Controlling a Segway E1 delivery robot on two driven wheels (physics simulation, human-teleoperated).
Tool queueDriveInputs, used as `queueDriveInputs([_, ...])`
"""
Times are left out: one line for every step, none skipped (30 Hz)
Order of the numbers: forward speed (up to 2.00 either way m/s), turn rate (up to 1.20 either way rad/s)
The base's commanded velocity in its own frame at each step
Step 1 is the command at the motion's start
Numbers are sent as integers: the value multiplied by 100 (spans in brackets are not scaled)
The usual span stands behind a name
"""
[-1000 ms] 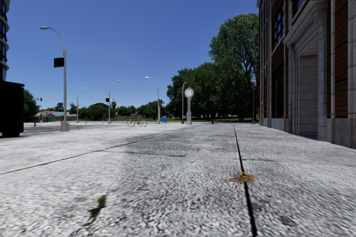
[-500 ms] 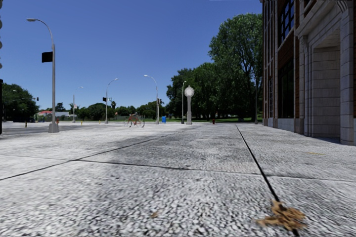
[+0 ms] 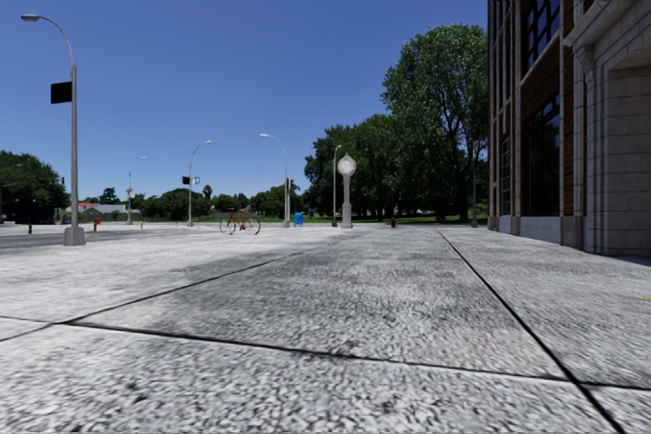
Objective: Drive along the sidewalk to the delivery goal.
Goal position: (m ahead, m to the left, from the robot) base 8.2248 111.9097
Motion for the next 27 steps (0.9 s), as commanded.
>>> queueDriveInputs([200, 0])
queueDriveInputs([200, 0])
queueDriveInputs([200, 0])
queueDriveInputs([200, 0])
queueDriveInputs([200, 0])
queueDriveInputs([200, 0])
queueDriveInputs([200, 0])
queueDriveInputs([200, 0])
queueDriveInputs([200, 0])
queueDriveInputs([200, 0])
queueDriveInputs([200, 0])
queueDriveInputs([200, 0])
queueDriveInputs([200, 0])
queueDriveInputs([200, 0])
queueDriveInputs([200, 0])
queueDriveInputs([200, 0])
queueDriveInputs([200, 0])
queueDriveInputs([200, 0])
queueDriveInputs([200, 0])
queueDriveInputs([200, 0])
queueDriveInputs([200, 0])
queueDriveInputs([200, 0])
queueDriveInputs([200, 0])
queueDriveInputs([200, 0])
queueDriveInputs([200, 0])
queueDriveInputs([200, 0])
queueDriveInputs([200, 0])
